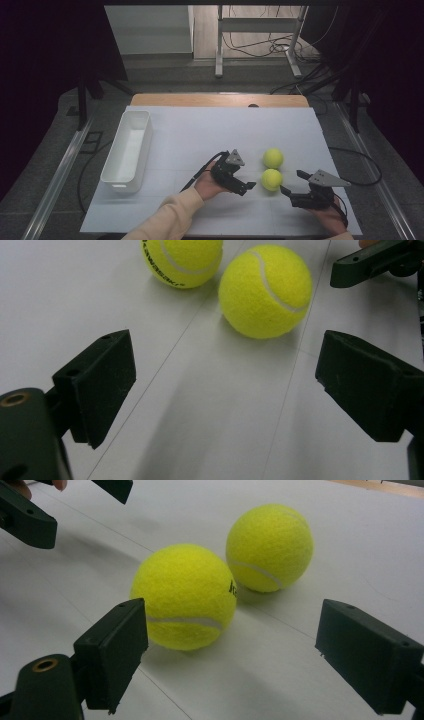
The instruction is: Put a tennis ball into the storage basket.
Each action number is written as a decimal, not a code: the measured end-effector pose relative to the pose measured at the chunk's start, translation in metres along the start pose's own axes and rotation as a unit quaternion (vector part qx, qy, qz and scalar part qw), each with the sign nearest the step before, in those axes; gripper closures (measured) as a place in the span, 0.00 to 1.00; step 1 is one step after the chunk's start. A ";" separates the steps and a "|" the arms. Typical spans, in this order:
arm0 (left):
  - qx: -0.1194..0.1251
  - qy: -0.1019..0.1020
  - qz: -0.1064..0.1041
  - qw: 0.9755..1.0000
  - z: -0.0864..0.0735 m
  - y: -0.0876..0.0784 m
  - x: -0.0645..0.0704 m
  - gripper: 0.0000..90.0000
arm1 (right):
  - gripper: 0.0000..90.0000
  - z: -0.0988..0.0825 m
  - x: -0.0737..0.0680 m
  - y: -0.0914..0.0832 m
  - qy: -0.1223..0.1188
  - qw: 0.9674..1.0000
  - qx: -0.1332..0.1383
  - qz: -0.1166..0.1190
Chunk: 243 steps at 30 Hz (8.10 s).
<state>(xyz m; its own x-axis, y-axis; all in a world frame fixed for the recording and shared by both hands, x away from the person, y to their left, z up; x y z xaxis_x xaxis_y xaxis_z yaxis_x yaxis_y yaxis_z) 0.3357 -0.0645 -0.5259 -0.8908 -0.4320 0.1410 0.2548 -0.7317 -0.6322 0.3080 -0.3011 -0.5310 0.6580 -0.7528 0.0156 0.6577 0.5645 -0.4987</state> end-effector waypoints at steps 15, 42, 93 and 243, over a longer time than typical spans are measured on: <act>-0.007 0.007 -0.009 1.000 0.006 0.014 0.003 0.11 | 0.16 -0.001 0.001 -0.001 0.002 1.000 -0.001 -0.002; -0.022 0.021 -0.028 0.999 0.013 0.036 0.009 0.11 | 0.16 0.000 0.003 -0.003 0.006 1.000 0.006 -0.009; -0.045 0.039 -0.043 0.997 0.031 0.078 0.023 0.26 | 0.16 0.001 0.006 -0.004 0.015 1.000 0.011 -0.017; 0.086 -0.025 0.049 0.995 0.007 -0.092 -0.033 0.29 | 0.16 -0.001 0.002 -0.002 0.011 1.000 -0.002 -0.019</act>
<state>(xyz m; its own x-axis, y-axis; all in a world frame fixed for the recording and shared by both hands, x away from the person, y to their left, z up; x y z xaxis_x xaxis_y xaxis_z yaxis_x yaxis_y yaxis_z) 0.3438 0.0132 -0.4675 -0.8400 -0.5278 0.1258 0.4035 -0.7626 -0.5056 0.3078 -0.3045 -0.5308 0.6246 -0.7808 0.0151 0.6803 0.5346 -0.5015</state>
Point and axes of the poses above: each handheld gripper's, and its own axes: y roughly forward along the jaws, z roughly out of its top, x roughly to its right, the point moved 5 cm from there along y, roughly forward along the jaws, and after that the axes turned 1 degree about -z, right-handed, at the moved point
